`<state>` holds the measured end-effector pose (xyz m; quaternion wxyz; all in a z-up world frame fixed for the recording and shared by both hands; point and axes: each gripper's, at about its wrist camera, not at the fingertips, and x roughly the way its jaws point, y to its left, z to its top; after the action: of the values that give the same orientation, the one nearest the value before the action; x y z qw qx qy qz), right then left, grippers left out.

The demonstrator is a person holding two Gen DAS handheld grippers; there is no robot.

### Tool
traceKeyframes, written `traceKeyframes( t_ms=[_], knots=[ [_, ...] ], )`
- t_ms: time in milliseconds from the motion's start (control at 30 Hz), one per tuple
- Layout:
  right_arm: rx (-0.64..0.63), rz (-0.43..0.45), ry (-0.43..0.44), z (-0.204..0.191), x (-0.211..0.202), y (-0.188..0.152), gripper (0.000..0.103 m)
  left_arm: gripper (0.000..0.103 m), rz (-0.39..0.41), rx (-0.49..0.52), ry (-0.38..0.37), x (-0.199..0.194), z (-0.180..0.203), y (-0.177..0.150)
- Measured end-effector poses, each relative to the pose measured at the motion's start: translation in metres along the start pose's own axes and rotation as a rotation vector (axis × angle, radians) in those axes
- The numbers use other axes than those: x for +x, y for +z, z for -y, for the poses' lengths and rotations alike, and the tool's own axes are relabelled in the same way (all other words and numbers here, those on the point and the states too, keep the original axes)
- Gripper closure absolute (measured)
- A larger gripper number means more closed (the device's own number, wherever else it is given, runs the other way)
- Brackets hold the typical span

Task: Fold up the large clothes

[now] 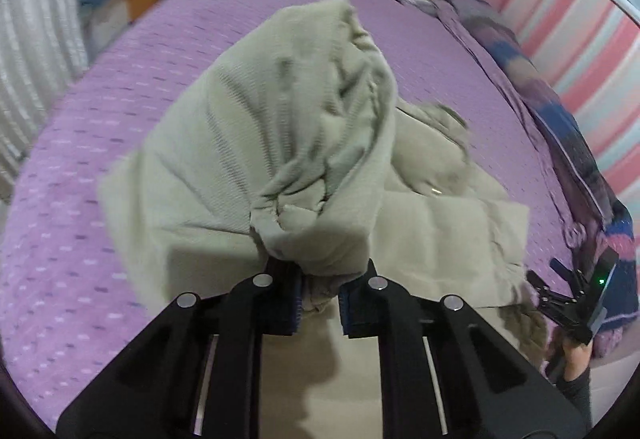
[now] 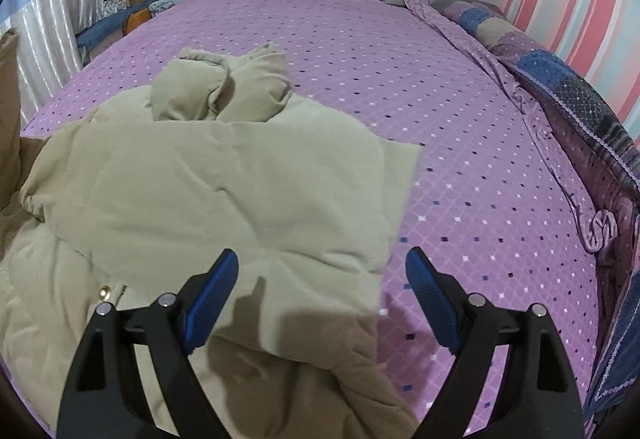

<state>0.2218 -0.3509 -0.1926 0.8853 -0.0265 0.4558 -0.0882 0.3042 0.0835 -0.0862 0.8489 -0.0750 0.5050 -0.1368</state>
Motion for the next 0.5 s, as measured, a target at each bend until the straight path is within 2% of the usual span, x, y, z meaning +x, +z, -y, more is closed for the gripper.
traceKeyframes(
  t_ms=[133, 200, 233, 367, 433, 500],
  knots=[
    [0.025, 0.002, -0.010, 0.016, -0.001, 0.004, 0.017, 0.091, -0.035, 0.073, -0.071, 0.029, 0.063, 0.003],
    [0.045, 0.007, -0.012, 0.021, 0.000, 0.006, 0.017, 0.091, -0.055, 0.145, -0.068, 0.048, 0.091, 0.005],
    [0.056, 0.005, -0.010, 0.024, 0.001, 0.007, 0.017, 0.091, -0.080, 0.179, -0.036, 0.062, 0.101, 0.001],
    [0.067, -0.025, -0.010, 0.026, 0.012, 0.001, 0.017, 0.085, -0.166, 0.204, 0.045, 0.107, 0.101, -0.013],
    [0.052, -0.037, -0.016, 0.023, 0.016, -0.003, 0.017, 0.084, -0.177, 0.219, 0.042, 0.114, 0.101, -0.019],
    [0.027, -0.048, -0.031, 0.018, 0.020, -0.007, 0.017, 0.076, -0.172, 0.243, 0.042, 0.114, 0.104, -0.026]
  ],
)
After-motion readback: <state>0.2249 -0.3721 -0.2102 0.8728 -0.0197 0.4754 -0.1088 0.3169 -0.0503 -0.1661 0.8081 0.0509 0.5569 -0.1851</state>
